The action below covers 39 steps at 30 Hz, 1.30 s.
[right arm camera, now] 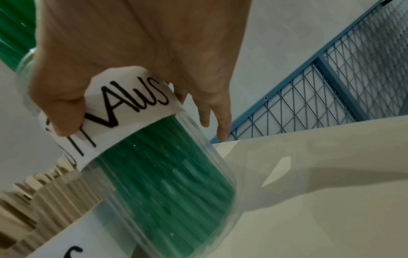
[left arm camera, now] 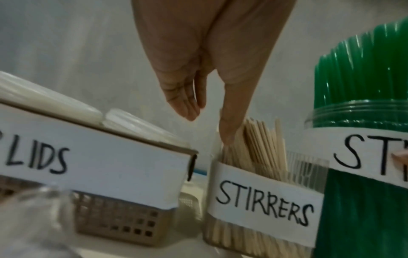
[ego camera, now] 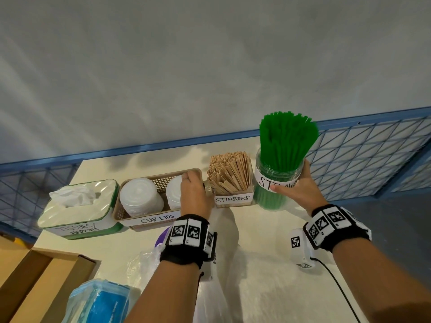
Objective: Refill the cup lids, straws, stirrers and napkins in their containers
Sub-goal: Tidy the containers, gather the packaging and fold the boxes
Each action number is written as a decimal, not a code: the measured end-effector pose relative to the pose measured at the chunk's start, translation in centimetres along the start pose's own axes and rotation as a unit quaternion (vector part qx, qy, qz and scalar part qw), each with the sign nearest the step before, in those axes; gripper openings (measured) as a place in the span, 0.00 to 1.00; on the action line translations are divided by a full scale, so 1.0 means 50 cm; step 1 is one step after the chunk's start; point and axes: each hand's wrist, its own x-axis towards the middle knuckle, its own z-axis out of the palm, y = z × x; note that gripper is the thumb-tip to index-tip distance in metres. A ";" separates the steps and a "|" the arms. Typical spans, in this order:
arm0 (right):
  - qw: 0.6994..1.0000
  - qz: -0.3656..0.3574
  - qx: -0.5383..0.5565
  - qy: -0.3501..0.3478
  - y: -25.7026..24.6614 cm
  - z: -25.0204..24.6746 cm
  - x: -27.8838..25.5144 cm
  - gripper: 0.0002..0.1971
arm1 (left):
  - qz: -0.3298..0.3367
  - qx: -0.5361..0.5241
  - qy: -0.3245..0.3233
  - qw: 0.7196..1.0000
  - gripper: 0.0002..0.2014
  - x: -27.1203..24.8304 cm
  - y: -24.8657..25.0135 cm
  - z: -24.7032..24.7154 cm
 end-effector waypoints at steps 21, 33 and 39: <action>0.976 0.084 -0.060 0.193 -0.007 0.006 -0.090 0.32 | 0.083 0.180 -0.107 0.974 0.12 -0.026 -0.052 -0.018; 0.885 -0.099 -0.444 -0.094 -0.079 0.183 -0.046 0.15 | 0.086 0.162 -0.119 0.976 0.11 -0.048 -0.054 -0.034; 0.877 -0.085 -0.463 -0.093 -0.066 0.174 -0.040 0.13 | 0.101 0.174 -0.147 0.968 0.12 -0.037 -0.056 -0.037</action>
